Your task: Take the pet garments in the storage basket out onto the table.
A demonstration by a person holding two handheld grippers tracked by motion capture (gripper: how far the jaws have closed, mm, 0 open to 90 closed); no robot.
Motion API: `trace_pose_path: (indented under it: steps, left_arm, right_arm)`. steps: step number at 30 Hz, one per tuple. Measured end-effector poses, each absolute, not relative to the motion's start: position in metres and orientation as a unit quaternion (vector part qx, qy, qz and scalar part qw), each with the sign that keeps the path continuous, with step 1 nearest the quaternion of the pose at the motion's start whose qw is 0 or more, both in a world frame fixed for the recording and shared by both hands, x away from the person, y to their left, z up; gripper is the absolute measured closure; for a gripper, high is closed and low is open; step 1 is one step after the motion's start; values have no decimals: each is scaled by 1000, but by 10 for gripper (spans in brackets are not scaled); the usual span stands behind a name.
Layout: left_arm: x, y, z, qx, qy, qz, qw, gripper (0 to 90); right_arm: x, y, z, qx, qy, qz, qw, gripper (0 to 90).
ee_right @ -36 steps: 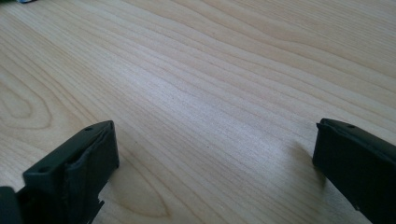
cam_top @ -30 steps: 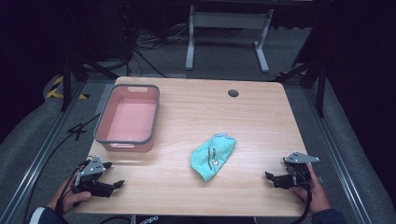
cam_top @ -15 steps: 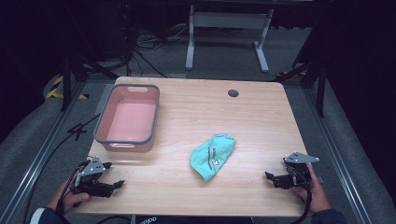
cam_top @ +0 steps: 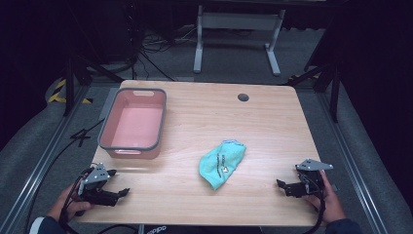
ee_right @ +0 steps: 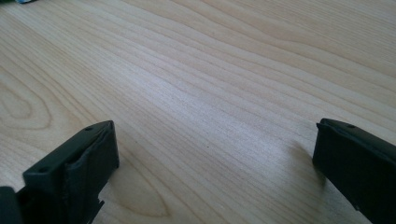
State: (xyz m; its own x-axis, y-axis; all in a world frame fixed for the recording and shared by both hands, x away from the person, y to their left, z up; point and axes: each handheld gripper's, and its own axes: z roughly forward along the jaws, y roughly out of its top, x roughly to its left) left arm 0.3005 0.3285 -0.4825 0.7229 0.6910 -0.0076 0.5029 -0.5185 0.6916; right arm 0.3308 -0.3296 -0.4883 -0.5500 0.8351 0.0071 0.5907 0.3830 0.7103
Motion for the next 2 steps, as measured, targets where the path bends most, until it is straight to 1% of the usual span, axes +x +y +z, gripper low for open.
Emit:
trace_pose_path:
  steps: [2]
  left_arm:
    - [300, 328, -483, 860, 348, 135, 348, 135]
  right_arm:
    - [331, -330, -488, 439, 812, 340, 180, 6]
